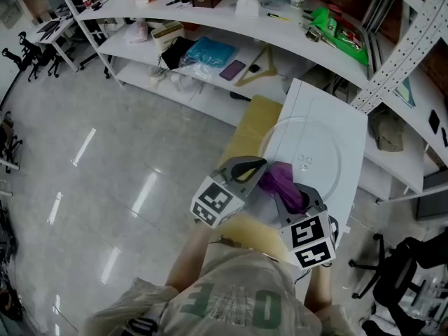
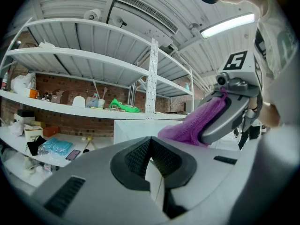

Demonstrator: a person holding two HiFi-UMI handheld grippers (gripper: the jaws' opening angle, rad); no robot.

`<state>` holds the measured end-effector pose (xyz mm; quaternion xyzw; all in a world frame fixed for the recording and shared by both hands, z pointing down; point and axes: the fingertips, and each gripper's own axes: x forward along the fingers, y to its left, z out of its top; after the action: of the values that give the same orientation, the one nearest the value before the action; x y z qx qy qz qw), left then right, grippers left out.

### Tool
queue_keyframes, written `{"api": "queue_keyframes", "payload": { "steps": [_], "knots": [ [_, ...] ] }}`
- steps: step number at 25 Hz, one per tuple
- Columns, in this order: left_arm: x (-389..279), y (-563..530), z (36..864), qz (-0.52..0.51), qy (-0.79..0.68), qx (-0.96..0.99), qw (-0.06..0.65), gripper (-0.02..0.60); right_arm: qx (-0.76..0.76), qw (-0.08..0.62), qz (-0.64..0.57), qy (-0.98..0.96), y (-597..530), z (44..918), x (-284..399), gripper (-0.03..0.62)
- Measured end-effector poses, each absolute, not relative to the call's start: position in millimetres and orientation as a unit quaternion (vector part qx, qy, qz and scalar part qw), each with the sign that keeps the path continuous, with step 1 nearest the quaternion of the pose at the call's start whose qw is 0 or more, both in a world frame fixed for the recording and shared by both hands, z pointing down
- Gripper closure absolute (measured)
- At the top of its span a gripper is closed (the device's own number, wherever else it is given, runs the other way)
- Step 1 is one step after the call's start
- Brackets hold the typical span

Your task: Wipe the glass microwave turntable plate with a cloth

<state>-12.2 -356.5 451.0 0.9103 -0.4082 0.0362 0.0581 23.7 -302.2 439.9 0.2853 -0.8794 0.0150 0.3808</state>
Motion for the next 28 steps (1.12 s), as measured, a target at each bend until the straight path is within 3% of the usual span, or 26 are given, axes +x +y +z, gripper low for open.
{"api": "queue_keyframes", "payload": {
  "steps": [28],
  "knots": [
    [-15,-361,453,0.047,-0.407,0.912,0.039,0.58,0.341,0.364,-0.023,-0.866,-422,433,2,0.54]
  ]
}}
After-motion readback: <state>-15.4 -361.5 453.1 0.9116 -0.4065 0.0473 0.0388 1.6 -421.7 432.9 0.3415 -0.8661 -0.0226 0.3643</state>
